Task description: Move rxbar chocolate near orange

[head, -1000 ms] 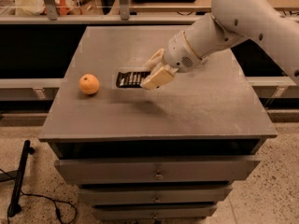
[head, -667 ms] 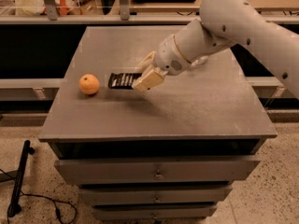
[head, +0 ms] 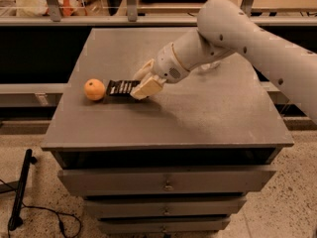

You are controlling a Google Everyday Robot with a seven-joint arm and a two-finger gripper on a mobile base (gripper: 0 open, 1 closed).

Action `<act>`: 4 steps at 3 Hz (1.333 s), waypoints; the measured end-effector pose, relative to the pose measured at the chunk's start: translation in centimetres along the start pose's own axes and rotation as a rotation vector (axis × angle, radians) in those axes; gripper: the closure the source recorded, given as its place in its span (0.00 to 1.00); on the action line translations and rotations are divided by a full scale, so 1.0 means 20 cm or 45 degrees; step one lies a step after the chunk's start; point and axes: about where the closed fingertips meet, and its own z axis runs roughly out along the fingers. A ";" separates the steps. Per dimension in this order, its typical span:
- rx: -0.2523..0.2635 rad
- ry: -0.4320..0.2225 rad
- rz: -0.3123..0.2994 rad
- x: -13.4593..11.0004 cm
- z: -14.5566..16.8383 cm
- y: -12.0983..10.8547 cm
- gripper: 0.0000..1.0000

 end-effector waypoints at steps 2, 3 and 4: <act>-0.053 -0.028 -0.016 0.00 0.03 0.00 0.81; -0.066 -0.025 -0.019 0.00 0.04 0.00 0.57; -0.070 -0.020 -0.022 0.00 0.04 -0.01 0.35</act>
Offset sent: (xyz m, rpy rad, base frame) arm 0.0035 0.0020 -0.0025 0.0289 0.0194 0.0535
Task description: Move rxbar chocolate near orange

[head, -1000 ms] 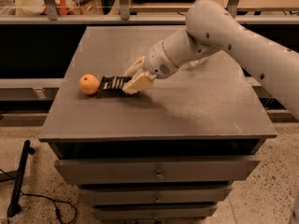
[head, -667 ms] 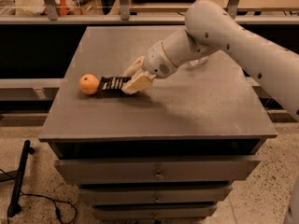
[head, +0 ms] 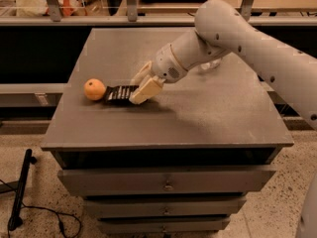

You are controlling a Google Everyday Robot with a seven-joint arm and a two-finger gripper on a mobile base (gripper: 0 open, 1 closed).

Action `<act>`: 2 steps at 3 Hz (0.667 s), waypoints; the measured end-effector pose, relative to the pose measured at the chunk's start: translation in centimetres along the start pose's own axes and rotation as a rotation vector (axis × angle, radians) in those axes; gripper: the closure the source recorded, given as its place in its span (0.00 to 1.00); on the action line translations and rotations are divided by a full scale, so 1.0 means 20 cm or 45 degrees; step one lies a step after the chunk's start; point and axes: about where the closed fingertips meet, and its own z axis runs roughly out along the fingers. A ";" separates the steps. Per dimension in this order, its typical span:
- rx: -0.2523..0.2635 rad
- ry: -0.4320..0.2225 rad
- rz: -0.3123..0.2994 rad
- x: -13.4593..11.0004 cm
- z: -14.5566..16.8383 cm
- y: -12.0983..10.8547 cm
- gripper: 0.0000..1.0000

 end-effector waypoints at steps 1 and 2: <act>0.001 0.013 -0.006 -0.01 -0.01 0.00 0.11; 0.019 0.030 -0.033 -0.04 -0.04 -0.03 0.00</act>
Offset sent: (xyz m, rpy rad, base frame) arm 0.0130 -0.0085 0.0282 -0.0411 -0.0685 -0.0027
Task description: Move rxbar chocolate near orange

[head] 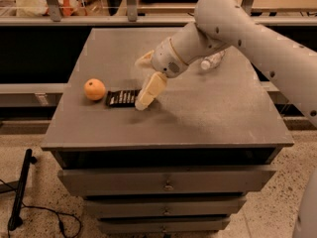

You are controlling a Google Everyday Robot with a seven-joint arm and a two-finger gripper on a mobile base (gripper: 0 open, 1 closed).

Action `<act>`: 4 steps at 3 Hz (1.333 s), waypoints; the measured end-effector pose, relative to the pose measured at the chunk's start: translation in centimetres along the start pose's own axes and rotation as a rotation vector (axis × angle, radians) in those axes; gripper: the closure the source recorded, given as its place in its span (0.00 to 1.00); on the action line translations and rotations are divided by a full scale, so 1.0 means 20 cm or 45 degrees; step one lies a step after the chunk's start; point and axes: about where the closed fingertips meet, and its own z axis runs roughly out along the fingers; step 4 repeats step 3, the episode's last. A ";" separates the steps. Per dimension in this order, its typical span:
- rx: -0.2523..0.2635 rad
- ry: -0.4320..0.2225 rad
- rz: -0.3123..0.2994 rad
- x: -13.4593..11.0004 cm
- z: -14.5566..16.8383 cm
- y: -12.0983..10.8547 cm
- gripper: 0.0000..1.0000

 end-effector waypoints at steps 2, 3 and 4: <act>0.051 -0.043 -0.058 -0.03 -0.22 -0.13 0.00; 0.065 -0.051 -0.068 -0.05 -0.24 -0.15 0.00; 0.065 -0.051 -0.068 -0.05 -0.24 -0.15 0.00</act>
Offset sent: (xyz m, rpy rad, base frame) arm 0.0447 -0.0606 0.0676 0.0645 -0.1218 -0.0103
